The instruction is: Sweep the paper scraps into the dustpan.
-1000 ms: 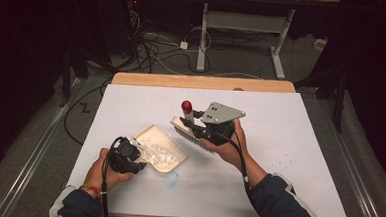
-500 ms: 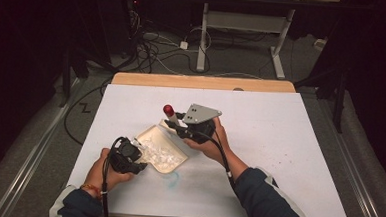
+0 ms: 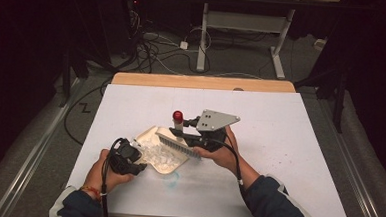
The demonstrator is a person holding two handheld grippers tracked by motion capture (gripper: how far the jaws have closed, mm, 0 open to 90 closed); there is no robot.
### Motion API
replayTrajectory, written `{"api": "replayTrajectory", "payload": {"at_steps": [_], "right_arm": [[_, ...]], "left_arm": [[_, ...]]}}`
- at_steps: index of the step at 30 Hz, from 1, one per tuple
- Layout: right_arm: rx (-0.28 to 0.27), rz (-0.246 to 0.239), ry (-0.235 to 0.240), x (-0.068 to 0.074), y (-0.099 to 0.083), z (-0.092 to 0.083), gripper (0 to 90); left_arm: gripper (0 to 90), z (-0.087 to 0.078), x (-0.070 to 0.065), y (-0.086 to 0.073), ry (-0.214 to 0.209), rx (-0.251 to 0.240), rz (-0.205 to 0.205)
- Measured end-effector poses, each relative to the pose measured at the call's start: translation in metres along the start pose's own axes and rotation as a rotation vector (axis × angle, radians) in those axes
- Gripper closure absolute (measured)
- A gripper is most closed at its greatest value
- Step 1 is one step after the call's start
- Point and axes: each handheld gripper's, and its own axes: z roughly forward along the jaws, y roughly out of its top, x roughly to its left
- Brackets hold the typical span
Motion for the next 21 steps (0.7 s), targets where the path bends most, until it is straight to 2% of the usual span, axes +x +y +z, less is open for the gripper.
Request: {"api": "replayTrajectory", "payload": {"at_steps": [4, 8, 11, 17, 21], "right_arm": [[-0.016, 0.037, -0.036, -0.005, -0.001, -0.017, 69.9], [-0.026, 0.05, -0.087, -0.008, -0.001, -0.031, 69.9], [-0.022, 0.065, -0.102, -0.012, -0.002, -0.039, 69.9], [0.013, 0.051, -0.138, -0.015, -0.005, -0.059, 69.9], [0.016, 0.056, -0.148, -0.016, -0.005, -0.078, 69.9]], "left_arm": [[63.5, 0.001, 0.0, -0.001, 0.001, 0.002, 0.003], [63.5, 0.0, -0.001, -0.001, 0.003, 0.0, -0.002], [63.5, 0.0, -0.002, -0.002, 0.005, -0.003, -0.005], [63.5, 0.0, -0.002, -0.003, 0.005, -0.011, -0.003], [63.5, 0.0, -0.002, -0.002, 0.009, -0.011, -0.003]]}}
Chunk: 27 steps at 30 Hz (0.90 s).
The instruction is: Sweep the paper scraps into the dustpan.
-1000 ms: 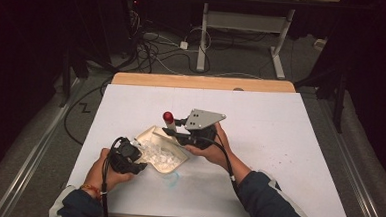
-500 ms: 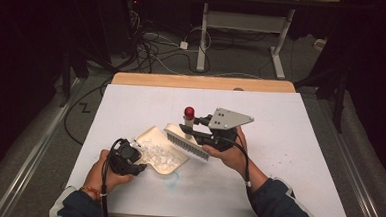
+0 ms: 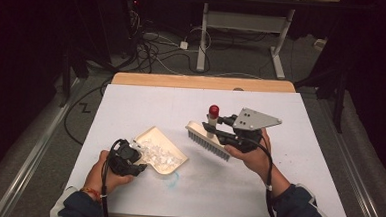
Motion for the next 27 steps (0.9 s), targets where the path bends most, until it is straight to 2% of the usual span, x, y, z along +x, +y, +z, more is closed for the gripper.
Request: {"api": "replayTrajectory", "payload": {"at_steps": [4, 12, 20, 27], "right_arm": [[0.008, 0.001, -0.021, -0.003, -0.001, -0.015, 69.9], [0.025, 0.046, -0.02, -0.008, -0.009, -0.041, 69.9], [0.018, 0.091, -0.027, -0.013, -0.014, -0.077, 69.9], [0.052, 0.103, -0.031, -0.012, -0.024, -0.096, 69.9]], "left_arm": [[63.5, 0.0, 0.001, 0.0, -0.003, 0.0, -0.001], [63.6, -0.003, 0.0, 0.001, -0.003, -0.005, -0.005], [63.6, -0.005, 0.0, 0.0, -0.009, -0.016, -0.022], [63.6, -0.007, 0.001, -0.001, -0.006, -0.025, -0.03]]}}
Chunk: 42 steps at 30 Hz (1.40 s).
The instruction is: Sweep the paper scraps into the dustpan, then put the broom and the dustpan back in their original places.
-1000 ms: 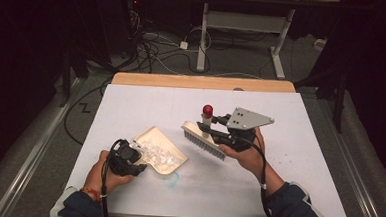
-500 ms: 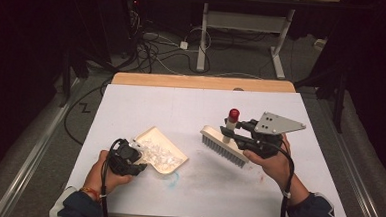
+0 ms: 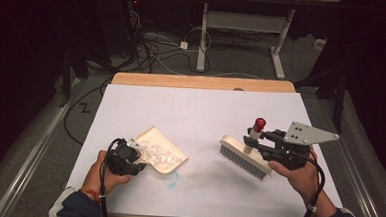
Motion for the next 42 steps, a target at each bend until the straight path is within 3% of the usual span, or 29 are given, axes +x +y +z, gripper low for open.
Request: {"api": "replayTrajectory", "payload": {"at_steps": [6, 18, 24, 33, 42], "right_arm": [[0.009, -0.008, -0.016, 0.0, -0.009, -0.017, 69.9], [-0.003, 0.038, -0.046, 0.001, -0.019, -0.053, 69.9], [0.002, 0.061, -0.027, 0.0, -0.022, -0.066, 69.9], [0.045, 0.091, 0.019, -0.007, -0.031, -0.058, 69.9], [0.095, 0.084, 0.051, -0.003, -0.035, -0.049, 69.9]], "left_arm": [[63.6, 0.0, 0.002, -0.003, 0.004, 0.001, -0.006], [63.6, -0.001, 0.008, -0.007, 0.013, -0.012, -0.039], [63.6, 0.001, 0.015, -0.006, 0.026, -0.024, -0.086], [63.5, 0.002, 0.027, -0.009, 0.068, -0.038, -0.149], [63.6, 0.003, 0.045, -0.012, 0.11, -0.065, -0.247]]}}
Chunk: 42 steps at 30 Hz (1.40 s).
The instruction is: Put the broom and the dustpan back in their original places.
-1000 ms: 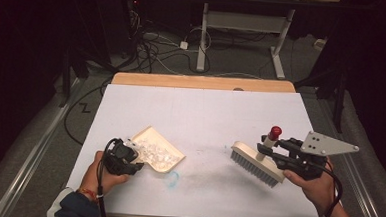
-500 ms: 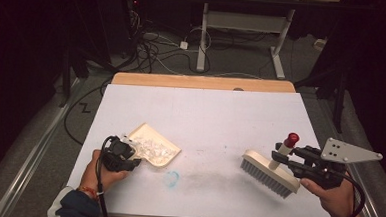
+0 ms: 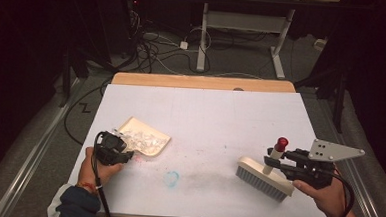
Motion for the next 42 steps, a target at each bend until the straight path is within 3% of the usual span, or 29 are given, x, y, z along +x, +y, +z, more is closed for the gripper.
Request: {"api": "replayTrajectory", "payload": {"at_steps": [7, 9, 13, 17, 20, 22, 24, 26, 29, 32, 35, 42], "right_arm": [[0.0, 0.018, 0.001, -0.004, -0.002, 0.004, 69.8], [0.004, 0.013, -0.002, -0.004, -0.001, 0.005, 69.8], [0.002, 0.025, -0.025, -0.009, 0.0, 0.009, 69.4], [0.006, 0.04, -0.073, -0.022, 0.001, 0.014, 66.4], [0.019, 0.063, -0.104, -0.037, 0.003, 0.02, 64.4], [0.042, 0.068, -0.128, -0.046, 0.005, 0.026, 62.8], [0.055, 0.085, -0.167, -0.055, 0.006, 0.031, 60.5], [0.071, 0.097, -0.203, -0.063, 0.006, 0.037, 58.8], [0.084, 0.116, -0.235, -0.072, 0.006, 0.048, 58.1], [0.084, 0.13, -0.261, -0.08, 0.009, 0.058, 58.0], [0.092, 0.136, -0.286, -0.084, 0.011, 0.068, 57.2], [0.069, 0.157, -0.359, -0.097, 0.013, 0.085, 56.2]], "left_arm": [[63.4, 0.004, 0.002, 0.001, 0.043, -0.002, -0.079], [60.0, 0.003, 0.0, 0.001, 0.037, -0.015, -0.098], [51.5, 0.001, -0.012, 0.001, 0.003, -0.037, -0.097], [48.0, -0.003, -0.022, -0.001, -0.024, -0.049, -0.071], [42.7, -0.005, -0.025, -0.002, -0.004, -0.075, -0.052], [41.4, -0.009, -0.026, -0.006, 0.008, -0.121, -0.011], [37.3, -0.016, -0.031, -0.011, 0.061, -0.203, 0.075], [33.2, -0.02, -0.036, -0.019, 0.084, -0.275, 0.136], [26.3, -0.023, -0.039, -0.029, 0.045, -0.337, 0.171], [22.1, -0.021, -0.044, -0.039, 0.052, -0.355, 0.205], [21.5, -0.018, -0.048, -0.045, 0.031, -0.366, 0.223], [20.0, -0.014, -0.057, -0.045, 0.041, -0.365, 0.249]]}}
